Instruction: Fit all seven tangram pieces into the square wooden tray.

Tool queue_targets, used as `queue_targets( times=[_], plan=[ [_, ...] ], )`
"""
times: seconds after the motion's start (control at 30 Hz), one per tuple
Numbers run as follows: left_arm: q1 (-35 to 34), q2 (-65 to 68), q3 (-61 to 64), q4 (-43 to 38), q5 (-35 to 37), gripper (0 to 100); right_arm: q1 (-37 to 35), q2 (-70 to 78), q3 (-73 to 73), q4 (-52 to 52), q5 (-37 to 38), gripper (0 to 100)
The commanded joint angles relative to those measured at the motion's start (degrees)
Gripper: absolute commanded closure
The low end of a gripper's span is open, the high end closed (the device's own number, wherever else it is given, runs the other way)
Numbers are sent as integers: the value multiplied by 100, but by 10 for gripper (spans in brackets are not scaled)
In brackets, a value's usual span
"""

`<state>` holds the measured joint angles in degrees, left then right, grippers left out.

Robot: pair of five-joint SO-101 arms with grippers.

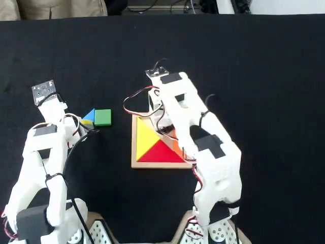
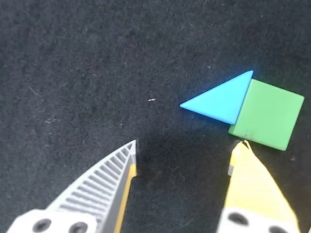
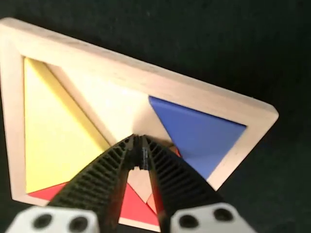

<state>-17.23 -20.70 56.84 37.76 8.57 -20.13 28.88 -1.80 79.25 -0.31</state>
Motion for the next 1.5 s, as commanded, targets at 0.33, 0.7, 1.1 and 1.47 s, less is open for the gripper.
queue_targets(
  times=[0.33,0.7,1.1,1.47],
  plan=[
    [-462,-9,-629,352,62,703,-18,-1912,-708,114,70,987],
    [251,35,-3442,2760,-4053,700,844,-3055,971,-492,62,987],
    [1657,369,-3371,2743,-7297,698,2277,-2870,2563,-2822,18,987],
    [1560,2321,-4198,2066,-8914,625,2769,-1218,1525,-2936,9,987]
  ],
)
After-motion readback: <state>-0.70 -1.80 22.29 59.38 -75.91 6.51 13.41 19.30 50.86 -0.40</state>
